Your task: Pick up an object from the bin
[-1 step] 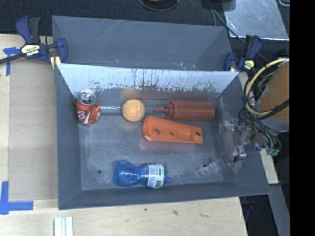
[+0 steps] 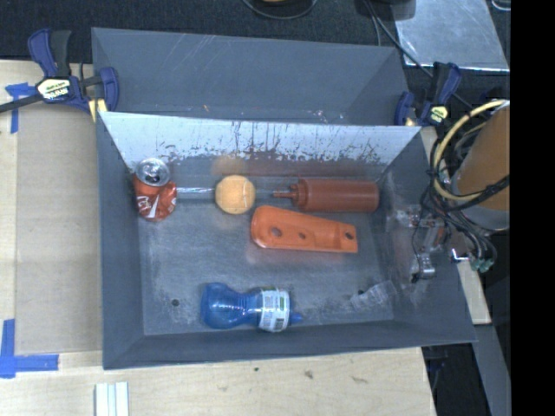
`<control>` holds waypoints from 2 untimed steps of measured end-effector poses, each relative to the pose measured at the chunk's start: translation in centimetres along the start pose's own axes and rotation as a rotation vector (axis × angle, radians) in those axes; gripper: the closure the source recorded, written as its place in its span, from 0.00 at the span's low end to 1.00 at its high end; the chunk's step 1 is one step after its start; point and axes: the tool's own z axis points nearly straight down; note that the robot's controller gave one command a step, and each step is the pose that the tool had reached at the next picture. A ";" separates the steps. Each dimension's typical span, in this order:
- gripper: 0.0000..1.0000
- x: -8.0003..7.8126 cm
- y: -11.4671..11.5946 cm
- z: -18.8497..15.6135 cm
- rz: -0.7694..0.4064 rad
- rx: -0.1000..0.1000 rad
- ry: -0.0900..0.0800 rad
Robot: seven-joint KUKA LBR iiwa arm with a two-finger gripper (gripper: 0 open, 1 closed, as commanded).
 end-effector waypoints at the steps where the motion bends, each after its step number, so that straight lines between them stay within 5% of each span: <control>1: 0.00 -4.6 4.7 7.7 0.189 -0.001 0.002; 2: 1.00 -6.8 2.4 8.2 -0.180 0.001 -0.004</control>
Offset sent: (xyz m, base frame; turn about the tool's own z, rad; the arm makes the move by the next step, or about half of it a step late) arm 0.0668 0.0247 -0.0833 -0.1800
